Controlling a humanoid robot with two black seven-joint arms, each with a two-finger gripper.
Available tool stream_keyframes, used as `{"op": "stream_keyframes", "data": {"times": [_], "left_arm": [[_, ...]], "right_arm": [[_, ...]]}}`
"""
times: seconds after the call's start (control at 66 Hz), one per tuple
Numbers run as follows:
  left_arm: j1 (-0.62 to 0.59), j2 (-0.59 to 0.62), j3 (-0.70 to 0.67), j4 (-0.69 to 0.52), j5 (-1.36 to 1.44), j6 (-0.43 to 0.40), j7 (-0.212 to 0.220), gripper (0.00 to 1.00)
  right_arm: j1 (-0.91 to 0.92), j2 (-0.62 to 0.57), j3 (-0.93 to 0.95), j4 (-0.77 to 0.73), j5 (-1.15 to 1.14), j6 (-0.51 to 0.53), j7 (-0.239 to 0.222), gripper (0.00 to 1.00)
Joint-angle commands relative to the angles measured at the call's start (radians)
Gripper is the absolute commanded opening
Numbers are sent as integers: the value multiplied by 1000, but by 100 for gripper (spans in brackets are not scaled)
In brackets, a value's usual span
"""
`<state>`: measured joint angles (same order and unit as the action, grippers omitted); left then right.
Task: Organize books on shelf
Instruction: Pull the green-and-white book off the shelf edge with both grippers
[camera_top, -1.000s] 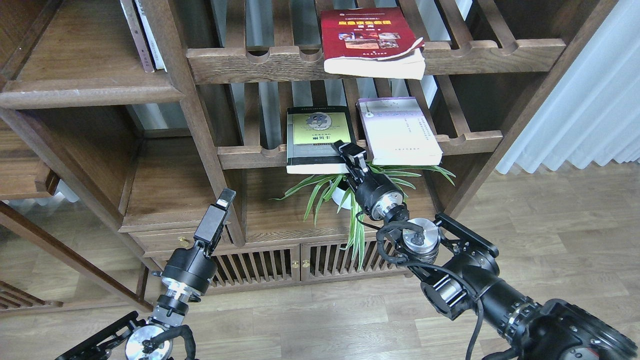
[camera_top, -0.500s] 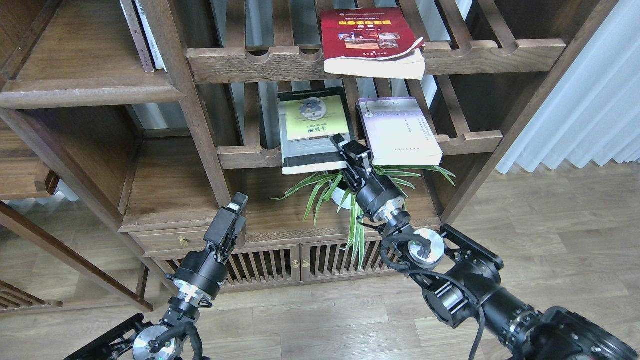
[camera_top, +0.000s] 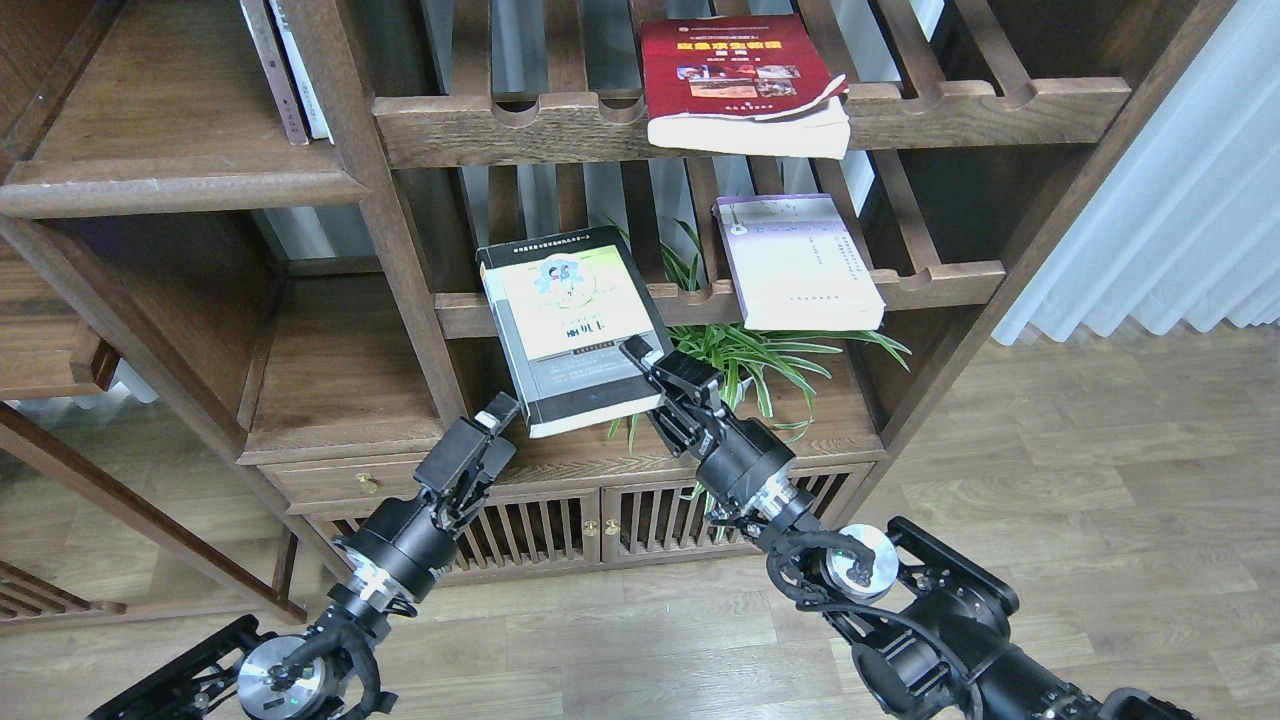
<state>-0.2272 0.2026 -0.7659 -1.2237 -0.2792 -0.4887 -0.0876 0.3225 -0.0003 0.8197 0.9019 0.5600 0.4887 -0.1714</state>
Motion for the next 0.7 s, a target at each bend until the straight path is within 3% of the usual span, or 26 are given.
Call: {"op": "stream_keyframes", "data": {"times": [0.0, 0.182, 0.318, 0.409, 0.439, 0.515, 0.53, 0.682], "left_arm": [[0, 20, -7, -4, 0, 0, -6, 99], [2, 26, -4, -11, -6, 0, -5, 98], [2, 38, -6, -19, -17, 0, 22, 97], [2, 58, -1, -20, -52, 0, 78, 97], [2, 61, -1, -20, -81, 0, 123, 97], [0, 61, -6, -20, -138, 0, 187, 97], [0, 67, -7, -20, -171, 0, 228, 97], [0, 87, -19, -20, -207, 0, 302, 97]], "right_arm": [[-13, -6, -1, 2, 1, 0, -2, 4], [-31, -7, -1, 0, 0, 0, -74, 4], [-34, -3, -4, 5, 1, 0, -83, 4], [-34, -1, -14, 14, 1, 0, -86, 4], [-36, 0, -16, 17, 0, 0, -86, 4], [-37, 0, -17, 22, 0, 0, -86, 4], [-46, 0, -22, 32, 0, 0, -88, 4], [-59, 0, -31, 54, -12, 0, -100, 4]]}}
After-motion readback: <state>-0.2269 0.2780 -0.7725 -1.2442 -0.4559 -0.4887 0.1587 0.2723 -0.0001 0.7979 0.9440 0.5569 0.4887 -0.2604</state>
